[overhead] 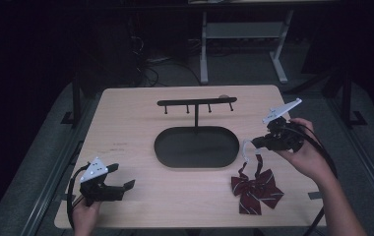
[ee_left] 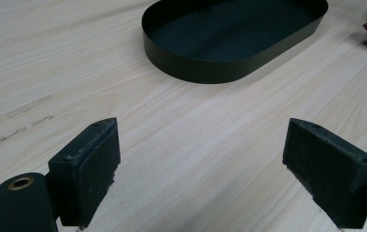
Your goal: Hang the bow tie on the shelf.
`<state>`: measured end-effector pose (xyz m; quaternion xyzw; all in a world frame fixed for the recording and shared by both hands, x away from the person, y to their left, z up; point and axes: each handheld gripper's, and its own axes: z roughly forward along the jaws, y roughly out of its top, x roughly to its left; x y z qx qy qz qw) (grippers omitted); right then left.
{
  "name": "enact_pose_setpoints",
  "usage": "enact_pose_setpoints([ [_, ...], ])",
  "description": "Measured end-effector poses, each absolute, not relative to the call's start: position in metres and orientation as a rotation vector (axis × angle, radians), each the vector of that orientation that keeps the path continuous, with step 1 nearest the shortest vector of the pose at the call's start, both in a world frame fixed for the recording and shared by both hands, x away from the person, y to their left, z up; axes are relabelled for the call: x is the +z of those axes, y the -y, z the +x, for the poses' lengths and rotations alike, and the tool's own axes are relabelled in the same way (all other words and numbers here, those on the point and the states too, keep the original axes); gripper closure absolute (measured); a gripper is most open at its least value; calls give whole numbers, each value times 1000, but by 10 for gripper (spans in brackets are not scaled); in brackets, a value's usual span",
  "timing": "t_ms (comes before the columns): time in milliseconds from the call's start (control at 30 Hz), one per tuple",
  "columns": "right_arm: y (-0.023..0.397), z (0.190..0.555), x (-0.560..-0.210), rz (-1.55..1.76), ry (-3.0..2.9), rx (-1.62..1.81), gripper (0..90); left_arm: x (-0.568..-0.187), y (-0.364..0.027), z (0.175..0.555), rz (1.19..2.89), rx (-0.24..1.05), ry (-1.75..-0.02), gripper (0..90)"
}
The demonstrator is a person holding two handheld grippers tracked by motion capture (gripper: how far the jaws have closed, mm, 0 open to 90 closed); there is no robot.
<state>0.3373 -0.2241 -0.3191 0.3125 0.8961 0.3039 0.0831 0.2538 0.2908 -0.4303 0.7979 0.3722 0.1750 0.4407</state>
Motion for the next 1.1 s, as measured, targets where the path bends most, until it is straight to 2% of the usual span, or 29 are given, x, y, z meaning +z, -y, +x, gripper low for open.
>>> enact_pose_setpoints([
  [1100,212,345,-283,847,-2664,891,876,-429,-292,256,1976,445,-926,131],
])
